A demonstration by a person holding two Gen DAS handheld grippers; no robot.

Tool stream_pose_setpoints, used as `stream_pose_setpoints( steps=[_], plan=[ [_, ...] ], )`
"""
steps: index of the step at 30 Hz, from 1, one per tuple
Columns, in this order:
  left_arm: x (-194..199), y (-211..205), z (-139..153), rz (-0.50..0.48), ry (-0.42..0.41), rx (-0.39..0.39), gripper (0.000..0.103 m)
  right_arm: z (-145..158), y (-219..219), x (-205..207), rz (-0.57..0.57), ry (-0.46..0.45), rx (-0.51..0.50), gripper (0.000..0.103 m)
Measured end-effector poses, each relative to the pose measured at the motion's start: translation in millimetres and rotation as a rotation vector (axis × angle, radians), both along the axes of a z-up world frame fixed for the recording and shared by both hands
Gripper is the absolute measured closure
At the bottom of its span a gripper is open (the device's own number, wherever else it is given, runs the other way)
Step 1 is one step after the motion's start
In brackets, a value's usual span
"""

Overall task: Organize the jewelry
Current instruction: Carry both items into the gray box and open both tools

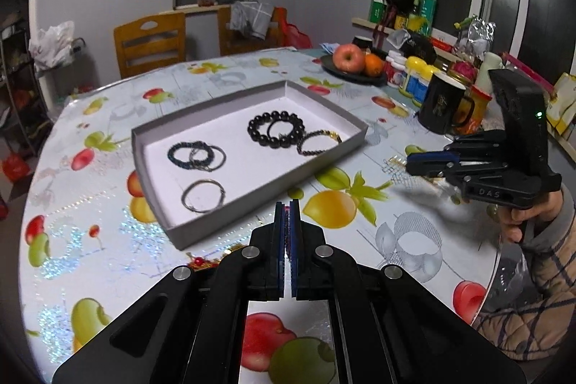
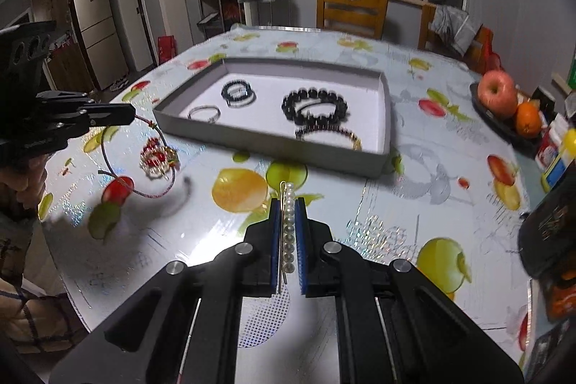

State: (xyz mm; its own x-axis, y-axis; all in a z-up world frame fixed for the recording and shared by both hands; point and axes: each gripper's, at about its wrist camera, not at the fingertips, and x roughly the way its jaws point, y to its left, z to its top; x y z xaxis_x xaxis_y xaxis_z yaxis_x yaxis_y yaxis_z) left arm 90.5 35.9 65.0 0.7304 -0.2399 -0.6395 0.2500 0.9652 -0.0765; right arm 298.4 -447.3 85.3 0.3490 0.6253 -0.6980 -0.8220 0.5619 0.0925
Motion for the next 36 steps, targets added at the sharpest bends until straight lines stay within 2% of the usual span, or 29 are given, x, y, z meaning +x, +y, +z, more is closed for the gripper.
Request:
stream_pose_setpoints(
  steps=[9, 18, 22, 27, 31, 36],
  plan=[
    [2.2, 16.2, 29.4, 0.043, -0.066, -0.001, 0.1, 40.4, 10.9, 5.0, 0.02, -0.088, 0.023, 0.095],
    [23.2, 16.9, 66.6, 0.046, -0.135, -0.004, 0.1, 74.8, 40.9, 38.3, 0.041, -0.145, 0.04, 0.095],
    [40.3, 13.0, 77.0, 0.048, -0.167, -0.015, 0.1, 78.2, 55.8, 57.7, 0.04, -0.136, 0.051, 0.095],
    [61.7, 8.0, 71.7, 0.056, -0.173, -0.038, 0.1, 68.0, 68.6, 77.9, 0.028, -0.097, 0.068, 0.095],
    [81.0, 0.3, 55.0, 0.08, -0.157, -0.014, 0.1, 51.8, 77.1, 92.2, 0.016, -0.061, 0.07, 0.095],
    [105.2, -0.3, 28.6, 0.089, -0.117, -0.049, 0.1, 29.2, 83.7, 114.2, -0.014, -0.01, 0.06, 0.095]
  ],
)
